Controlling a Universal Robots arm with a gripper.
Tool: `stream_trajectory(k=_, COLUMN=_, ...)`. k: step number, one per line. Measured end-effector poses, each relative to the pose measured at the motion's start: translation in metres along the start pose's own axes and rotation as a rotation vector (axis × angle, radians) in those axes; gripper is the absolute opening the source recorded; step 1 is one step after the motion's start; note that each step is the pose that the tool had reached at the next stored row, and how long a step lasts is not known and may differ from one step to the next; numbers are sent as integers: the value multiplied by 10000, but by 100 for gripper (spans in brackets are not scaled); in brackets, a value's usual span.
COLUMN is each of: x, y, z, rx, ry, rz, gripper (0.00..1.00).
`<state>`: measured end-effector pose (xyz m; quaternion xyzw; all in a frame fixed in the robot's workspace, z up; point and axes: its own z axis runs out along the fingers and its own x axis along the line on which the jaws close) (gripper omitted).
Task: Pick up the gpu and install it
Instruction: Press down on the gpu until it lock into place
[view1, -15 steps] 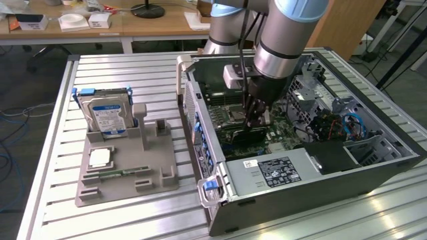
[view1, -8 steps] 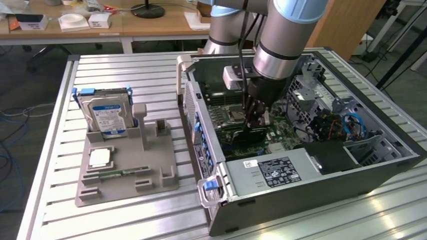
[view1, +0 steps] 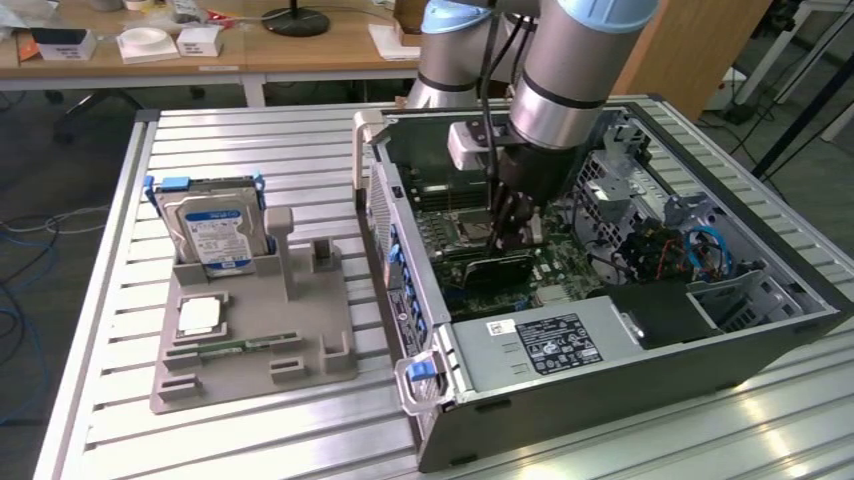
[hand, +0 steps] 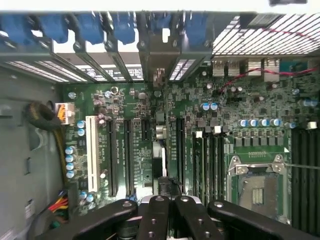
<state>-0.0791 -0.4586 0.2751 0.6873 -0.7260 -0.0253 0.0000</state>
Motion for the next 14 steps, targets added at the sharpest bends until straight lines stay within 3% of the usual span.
stream_trajectory(k=5, x=-6, y=8, z=-198, rx=0, ry=2, rz=-1, gripper=11)
stream_trajectory(k=14, x=-6, y=7, z=-198, rx=-1, ry=2, rz=0, gripper=11)
